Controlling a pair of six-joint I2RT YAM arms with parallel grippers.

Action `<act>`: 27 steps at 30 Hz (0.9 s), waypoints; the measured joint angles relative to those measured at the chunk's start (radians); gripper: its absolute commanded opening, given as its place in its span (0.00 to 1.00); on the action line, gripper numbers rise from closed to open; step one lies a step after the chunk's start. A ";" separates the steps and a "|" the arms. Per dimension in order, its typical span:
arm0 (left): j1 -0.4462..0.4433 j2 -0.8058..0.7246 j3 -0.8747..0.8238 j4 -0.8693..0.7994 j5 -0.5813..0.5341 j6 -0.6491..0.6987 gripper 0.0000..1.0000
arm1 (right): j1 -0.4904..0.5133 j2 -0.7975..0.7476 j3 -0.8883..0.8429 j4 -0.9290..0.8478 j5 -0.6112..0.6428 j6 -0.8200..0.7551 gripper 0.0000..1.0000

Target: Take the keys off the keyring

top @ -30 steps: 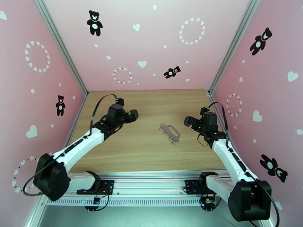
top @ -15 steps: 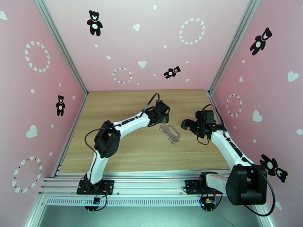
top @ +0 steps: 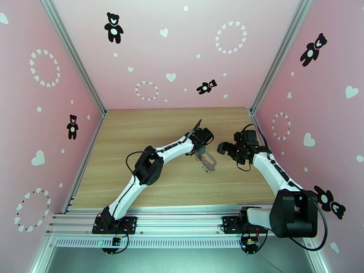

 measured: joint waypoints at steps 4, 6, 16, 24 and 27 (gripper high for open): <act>0.000 0.007 0.012 -0.011 0.000 0.000 0.44 | 0.000 0.008 0.003 0.000 -0.005 0.000 0.99; 0.000 0.011 0.016 -0.010 0.001 0.000 0.43 | 0.000 0.012 0.003 0.001 -0.006 0.001 0.99; -0.002 0.035 0.041 -0.011 0.001 0.000 0.38 | 0.000 0.033 0.003 0.002 -0.014 0.001 0.99; -0.002 0.055 0.054 -0.014 0.000 0.000 0.29 | 0.000 0.038 0.003 0.009 -0.027 0.001 0.99; -0.002 0.055 0.053 -0.015 0.000 0.000 0.26 | 0.000 0.039 0.003 0.010 -0.028 0.001 0.99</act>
